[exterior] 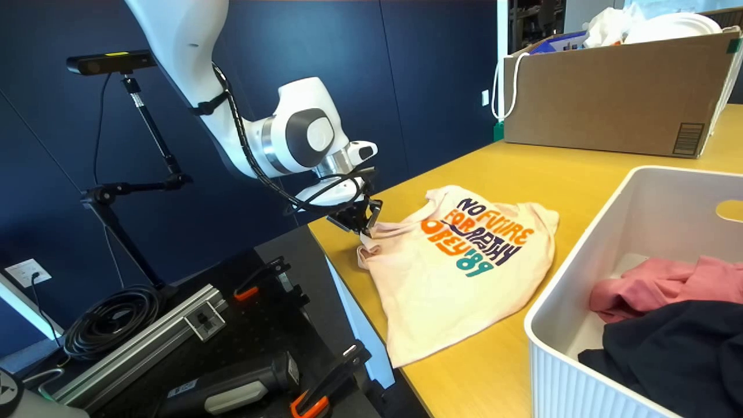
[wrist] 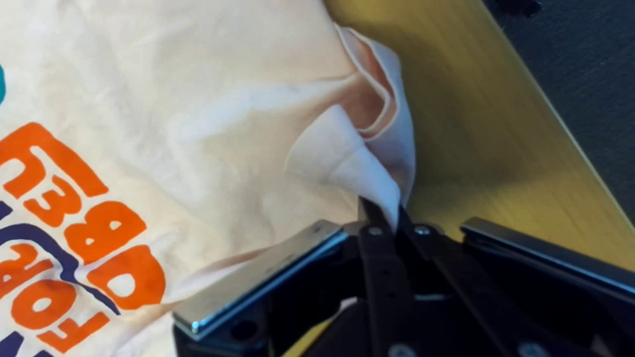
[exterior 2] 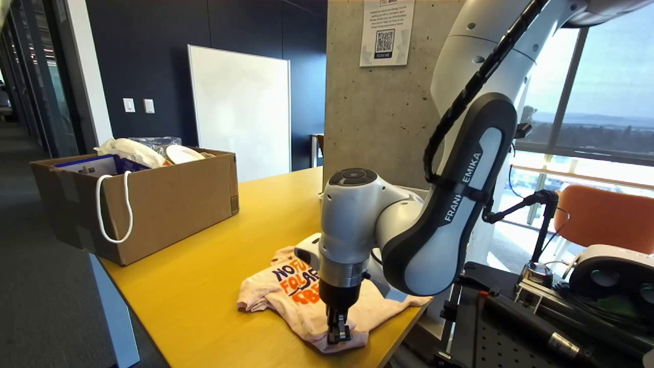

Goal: Fold the t-shirt

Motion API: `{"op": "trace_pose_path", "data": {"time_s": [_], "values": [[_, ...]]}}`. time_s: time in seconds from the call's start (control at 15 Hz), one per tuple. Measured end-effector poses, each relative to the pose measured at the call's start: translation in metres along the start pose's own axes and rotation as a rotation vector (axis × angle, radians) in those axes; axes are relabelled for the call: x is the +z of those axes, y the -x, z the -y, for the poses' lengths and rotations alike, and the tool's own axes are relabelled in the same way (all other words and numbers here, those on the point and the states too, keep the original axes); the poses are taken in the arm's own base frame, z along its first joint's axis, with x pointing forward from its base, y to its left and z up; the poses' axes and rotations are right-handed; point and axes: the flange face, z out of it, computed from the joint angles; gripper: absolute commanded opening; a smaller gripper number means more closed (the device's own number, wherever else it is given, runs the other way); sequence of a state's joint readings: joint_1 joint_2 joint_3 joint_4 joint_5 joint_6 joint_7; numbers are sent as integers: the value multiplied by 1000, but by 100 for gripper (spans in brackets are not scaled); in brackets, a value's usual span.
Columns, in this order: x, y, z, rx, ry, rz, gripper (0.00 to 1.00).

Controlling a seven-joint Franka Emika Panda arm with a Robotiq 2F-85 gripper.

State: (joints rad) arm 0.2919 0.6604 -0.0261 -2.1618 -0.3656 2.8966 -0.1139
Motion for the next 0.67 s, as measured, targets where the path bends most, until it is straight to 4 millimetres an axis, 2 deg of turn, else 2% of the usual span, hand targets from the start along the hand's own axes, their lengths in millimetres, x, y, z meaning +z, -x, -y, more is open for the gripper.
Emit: {"op": "trace_pose_path", "data": {"time_s": [0.47, 0.67], "values": [[-63, -23, 32, -5, -43, -60, 1], [-83, -34, 45, -5, -62, -68, 1]]}}
